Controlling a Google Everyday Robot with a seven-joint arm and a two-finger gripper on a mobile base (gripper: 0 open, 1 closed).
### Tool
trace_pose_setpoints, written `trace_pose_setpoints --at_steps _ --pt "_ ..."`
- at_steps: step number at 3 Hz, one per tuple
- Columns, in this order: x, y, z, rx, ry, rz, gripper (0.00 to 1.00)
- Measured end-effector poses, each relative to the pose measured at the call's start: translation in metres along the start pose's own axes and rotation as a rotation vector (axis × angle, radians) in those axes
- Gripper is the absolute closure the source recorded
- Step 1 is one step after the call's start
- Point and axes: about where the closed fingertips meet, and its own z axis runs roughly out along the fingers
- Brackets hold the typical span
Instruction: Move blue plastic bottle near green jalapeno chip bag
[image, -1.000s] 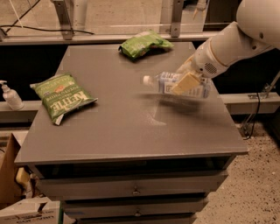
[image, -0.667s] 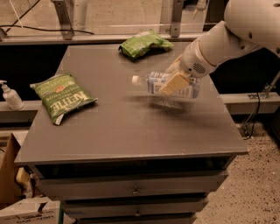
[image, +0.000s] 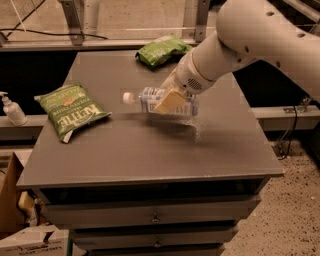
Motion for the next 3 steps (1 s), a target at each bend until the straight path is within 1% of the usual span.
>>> trace_pose_setpoints --at_steps 1,2,3 --pt "-0.024 0.009 0.026 -0.017 -0.014 -0.039 1.0" --pt "-0.043 0.017 0.049 -0.036 -0.028 -0.065 1.0" --pt "-0.055 0.027 0.068 -0.059 -0.048 -0.082 1.0"
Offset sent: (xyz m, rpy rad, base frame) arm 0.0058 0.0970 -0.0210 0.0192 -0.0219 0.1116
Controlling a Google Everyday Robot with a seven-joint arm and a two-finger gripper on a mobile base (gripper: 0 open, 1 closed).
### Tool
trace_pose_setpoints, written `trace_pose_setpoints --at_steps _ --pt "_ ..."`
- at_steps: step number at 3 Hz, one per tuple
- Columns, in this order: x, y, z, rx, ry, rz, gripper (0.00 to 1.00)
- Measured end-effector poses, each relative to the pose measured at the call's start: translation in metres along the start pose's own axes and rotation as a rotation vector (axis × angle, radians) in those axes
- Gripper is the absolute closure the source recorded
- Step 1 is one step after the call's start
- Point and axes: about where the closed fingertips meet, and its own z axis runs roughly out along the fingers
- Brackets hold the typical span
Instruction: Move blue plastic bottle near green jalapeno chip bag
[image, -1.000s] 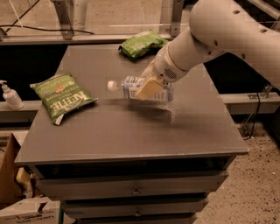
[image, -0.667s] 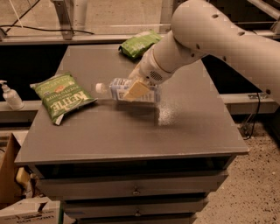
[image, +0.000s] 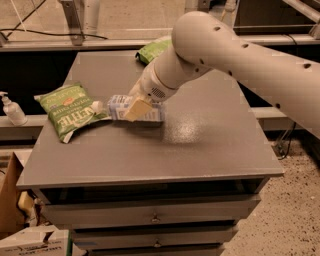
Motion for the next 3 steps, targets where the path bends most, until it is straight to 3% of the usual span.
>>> trace_pose_setpoints --at_steps 1,3 --pt "-0.0052 0.0077 0.0143 -0.023 -0.01 -0.01 0.82" --pt "-0.0062 0.014 0.0208 -0.048 -0.013 -0.018 0.36"
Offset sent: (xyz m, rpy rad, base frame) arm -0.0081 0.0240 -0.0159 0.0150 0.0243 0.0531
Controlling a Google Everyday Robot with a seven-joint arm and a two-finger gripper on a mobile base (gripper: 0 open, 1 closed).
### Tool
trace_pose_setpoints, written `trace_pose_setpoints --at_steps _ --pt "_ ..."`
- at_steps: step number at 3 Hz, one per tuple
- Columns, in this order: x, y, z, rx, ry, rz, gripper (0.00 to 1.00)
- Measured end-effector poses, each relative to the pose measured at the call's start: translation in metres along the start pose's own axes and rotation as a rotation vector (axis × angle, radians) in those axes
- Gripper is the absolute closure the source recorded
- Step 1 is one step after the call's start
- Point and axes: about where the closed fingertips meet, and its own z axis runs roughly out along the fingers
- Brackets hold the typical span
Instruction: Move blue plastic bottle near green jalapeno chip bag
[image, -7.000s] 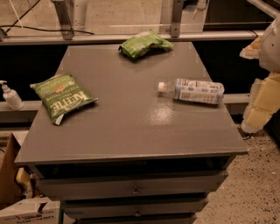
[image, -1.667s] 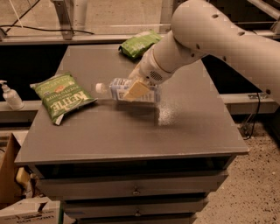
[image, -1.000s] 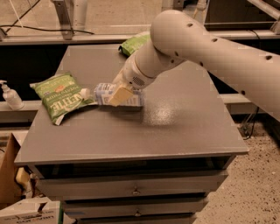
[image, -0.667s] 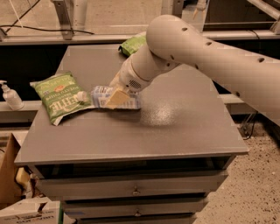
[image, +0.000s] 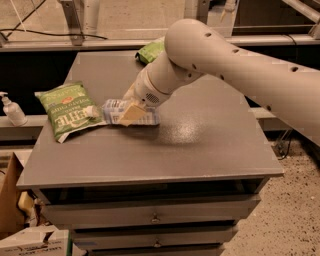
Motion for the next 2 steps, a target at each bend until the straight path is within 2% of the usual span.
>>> trace_pose_setpoints --at_steps 1,2 --pt "-0.0016 0.0003 -0.0027 -0.003 -0.001 -0.006 0.13" --pt "-0.0021 0.0 -0.007 -0.004 0.002 -0.009 0.0"
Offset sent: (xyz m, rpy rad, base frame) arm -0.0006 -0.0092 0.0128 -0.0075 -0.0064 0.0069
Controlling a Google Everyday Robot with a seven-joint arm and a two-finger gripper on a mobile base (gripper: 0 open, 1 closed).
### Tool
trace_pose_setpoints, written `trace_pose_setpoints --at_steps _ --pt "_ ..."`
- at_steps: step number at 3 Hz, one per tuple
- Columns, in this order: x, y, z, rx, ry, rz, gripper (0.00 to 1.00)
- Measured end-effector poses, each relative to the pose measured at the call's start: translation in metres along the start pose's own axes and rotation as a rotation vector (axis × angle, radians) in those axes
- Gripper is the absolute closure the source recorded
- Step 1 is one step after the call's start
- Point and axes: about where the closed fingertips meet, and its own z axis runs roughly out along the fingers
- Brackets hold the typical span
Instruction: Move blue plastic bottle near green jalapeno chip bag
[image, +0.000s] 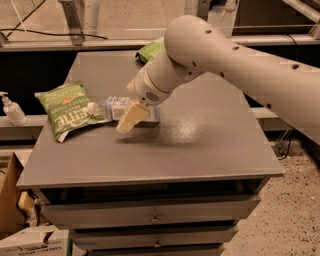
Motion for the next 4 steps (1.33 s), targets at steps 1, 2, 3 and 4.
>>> trace_pose_setpoints --at_steps 1,2,3,4 --pt "0.003 -0.001 -0.007 0.001 0.004 0.002 0.0" --pt "0.019 -0.007 -0.024 0.007 0.013 0.021 0.0" --pt "0.055 -0.019 -0.054 0.03 0.038 0.064 0.0" --pt "0.091 -0.028 -0.089 0.054 0.046 0.107 0.0"
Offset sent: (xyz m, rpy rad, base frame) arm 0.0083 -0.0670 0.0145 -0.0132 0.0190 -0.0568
